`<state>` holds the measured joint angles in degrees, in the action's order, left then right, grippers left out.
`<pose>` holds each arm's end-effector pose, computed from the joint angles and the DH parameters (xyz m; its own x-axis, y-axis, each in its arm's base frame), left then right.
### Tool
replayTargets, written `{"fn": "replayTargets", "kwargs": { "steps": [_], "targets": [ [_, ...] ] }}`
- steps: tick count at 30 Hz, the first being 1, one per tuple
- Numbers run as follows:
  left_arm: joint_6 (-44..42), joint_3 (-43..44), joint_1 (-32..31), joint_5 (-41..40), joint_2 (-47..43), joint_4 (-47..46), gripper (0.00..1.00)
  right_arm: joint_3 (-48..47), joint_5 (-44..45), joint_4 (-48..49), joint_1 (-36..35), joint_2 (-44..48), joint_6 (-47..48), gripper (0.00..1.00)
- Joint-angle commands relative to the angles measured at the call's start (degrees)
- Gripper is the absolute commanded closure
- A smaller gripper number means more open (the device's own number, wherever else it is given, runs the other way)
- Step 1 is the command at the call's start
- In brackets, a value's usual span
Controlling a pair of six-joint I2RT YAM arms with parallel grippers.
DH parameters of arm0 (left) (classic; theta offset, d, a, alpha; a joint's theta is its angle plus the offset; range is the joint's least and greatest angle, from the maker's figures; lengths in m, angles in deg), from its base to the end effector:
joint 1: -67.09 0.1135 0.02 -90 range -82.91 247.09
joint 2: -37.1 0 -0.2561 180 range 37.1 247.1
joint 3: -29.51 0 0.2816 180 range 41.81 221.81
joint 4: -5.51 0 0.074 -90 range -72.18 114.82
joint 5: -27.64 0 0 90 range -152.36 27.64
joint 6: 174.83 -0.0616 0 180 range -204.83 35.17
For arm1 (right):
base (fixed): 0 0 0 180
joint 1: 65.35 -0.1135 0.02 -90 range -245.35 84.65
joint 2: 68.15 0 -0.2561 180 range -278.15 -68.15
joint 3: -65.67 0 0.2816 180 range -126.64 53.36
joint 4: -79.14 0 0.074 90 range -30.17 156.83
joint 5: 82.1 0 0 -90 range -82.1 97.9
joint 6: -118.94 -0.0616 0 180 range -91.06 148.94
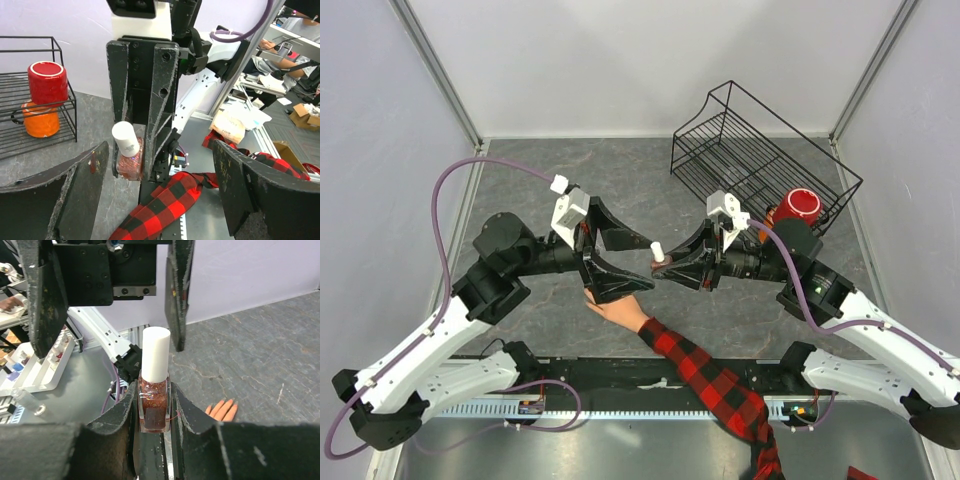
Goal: Paint the nails
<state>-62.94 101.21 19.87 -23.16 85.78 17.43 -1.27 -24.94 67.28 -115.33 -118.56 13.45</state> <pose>0.1273 -0.1949 0.4394 -0.2478 -0.1576 -0.9559 0.9674 0.0133 -0.2529 0.1365 0.2145 0.4012 -0.2142 0.0938 -0.9723 -0.9690 0.1051 0.2236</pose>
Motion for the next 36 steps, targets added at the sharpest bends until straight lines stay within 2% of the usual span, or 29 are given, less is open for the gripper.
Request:
{"fn": "replayTargets", "kwargs": {
  "steps": [1,5,7,9,11,16,17,19,20,21,23,24,25,26,27,28,30,31,33,36],
  "targets": [
    [-2.2,3.8,0.2,-2.4,1.7,-0.1,0.1,0.4,-3.0,4.2,0.3,0.6,-1.1,1.0],
    [-1.3,6.2,0.6,-6.4,4.1,3.7,0.1,0.3,-3.2,4.3,0.3,0.7,-1.2,1.0],
    [-0.8,6.8,0.8,-3.9,5.0,3.2,0.21,0.3,-3.1,4.2,0.5,0.8,-1.0,1.0],
    [0.1,7.0,0.8,-2.0,6.2,2.0,0.4,0.2,-3.0,4.2,0.6,0.8,-1.0,1.0],
    [0.3,7.4,0.9,-0.3,6.9,2.1,0.46,0.2,-2.9,4.2,0.8,0.8,-0.9,1.0],
    [0.0,7.9,0.9,2.2,8.0,3.3,0.54,0.1,-2.0,4.2,0.8,0.5,-0.5,1.0],
    [-0.2,8.0,0.9,2.5,8.2,3.4,0.68,0.1,-1.5,4.2,0.8,0.5,-0.3,1.0],
    [-0.7,8.8,0.9,1.8,8.5,5.1,0.81,0.1,0.7,3.9,0.8,0.8,0.4,1.0],
    [-1.1,9.6,0.9,1.1,8.9,6.1,0.96,-0.1,2.2,2.6,0.9,0.9,0.9,1.0],
    [-1.4,10.3,1.0,-0.2,9.2,7.1,0.98,-0.9,7.0,1.6,0.8,0.6,1.8,1.0],
    [-1.4,12.8,0.8,-9.1,10.3,12.1,0.98,-4.7,16.1,-4.4,0.3,-2.0,4.0,1.0],
    [-0.3,14.0,-0.1,-21.5,11.5,14.2,0.98,-6.3,29.5,-6.8,-2.5,-3.4,4.8,1.0],
    [-0.1,15.2,-1.3,-28.5,12.5,19.5,0.98,-7.6,40.7,-8.5,-5.7,-6.0,6.0,1.0],
    [-0.4,18.0,-2.7,-34.8,13.7,21.6,0.98,-9.2,52.1,-9.1,-14.6,-7.1,9.2,1.0],
    [0.3,19.7,-5.9,-48.4,16.8,24.3,0.98,-9.8,62.0,-8.4,-18.5,-8.4,10.8,1.0],
    [1.2,21.2,-7.2,-53.5,18.1,27.7,0.98,-10.6,76.3,-8.0,-21.1,-11.4,12.0,1.0],
    [3.4,24.1,-8.6,-59.7,21.3,29.3,0.98,-12.6,82.3,-7.2,-24.6,-14.9,13.4,1.0],
    [3.9,24.5,-8.5,-60.0,21.7,29.1,0.98,-12.6,84.0,-6.3,-25.2,-15.5,14.0,1.0],
    [4.0,24.5,-8.6,-59.5,22.1,28.2,0.98,-12.3,84.2,-5.2,-25.3,-16.1,15.1,1.0],
    [3.3,24.1,-8.5,-56.4,21.5,26.5,0.98,-10.4,78.0,-3.6,-25.2,-13.9,17.3,1.0]
  ]
}}
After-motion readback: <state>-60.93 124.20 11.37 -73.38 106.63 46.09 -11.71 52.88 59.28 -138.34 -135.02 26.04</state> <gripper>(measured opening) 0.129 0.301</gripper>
